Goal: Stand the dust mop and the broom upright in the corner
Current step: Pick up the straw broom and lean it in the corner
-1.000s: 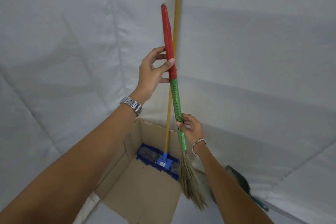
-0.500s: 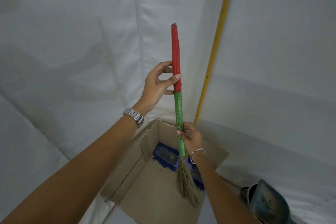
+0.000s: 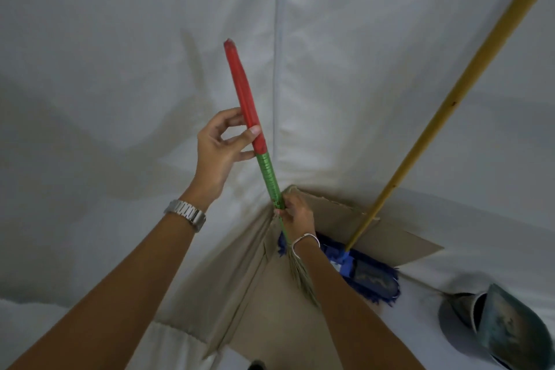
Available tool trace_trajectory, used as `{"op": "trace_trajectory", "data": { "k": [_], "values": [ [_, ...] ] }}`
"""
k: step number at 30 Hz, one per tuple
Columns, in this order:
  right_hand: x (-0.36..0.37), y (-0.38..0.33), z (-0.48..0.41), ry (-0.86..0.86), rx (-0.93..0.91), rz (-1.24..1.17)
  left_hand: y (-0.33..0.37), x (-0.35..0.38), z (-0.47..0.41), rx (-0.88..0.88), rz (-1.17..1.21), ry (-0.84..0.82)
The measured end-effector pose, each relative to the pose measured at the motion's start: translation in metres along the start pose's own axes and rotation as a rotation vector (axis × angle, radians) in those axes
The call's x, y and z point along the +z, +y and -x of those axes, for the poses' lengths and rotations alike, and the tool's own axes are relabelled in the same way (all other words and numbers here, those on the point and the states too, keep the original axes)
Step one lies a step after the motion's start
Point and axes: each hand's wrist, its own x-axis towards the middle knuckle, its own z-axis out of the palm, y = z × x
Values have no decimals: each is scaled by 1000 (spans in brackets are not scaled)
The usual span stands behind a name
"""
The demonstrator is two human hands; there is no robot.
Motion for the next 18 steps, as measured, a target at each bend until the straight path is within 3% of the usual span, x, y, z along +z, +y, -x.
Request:
{"op": "trace_trajectory", "data": {
  "k": [9,18],
  "values": [
    [98,3,-55,-10,150,-108,-72,-56,-34,16,98,285],
    [110,15,-64,26,173,-186,-107,-57,-32,135,26,424]
  ]
}}
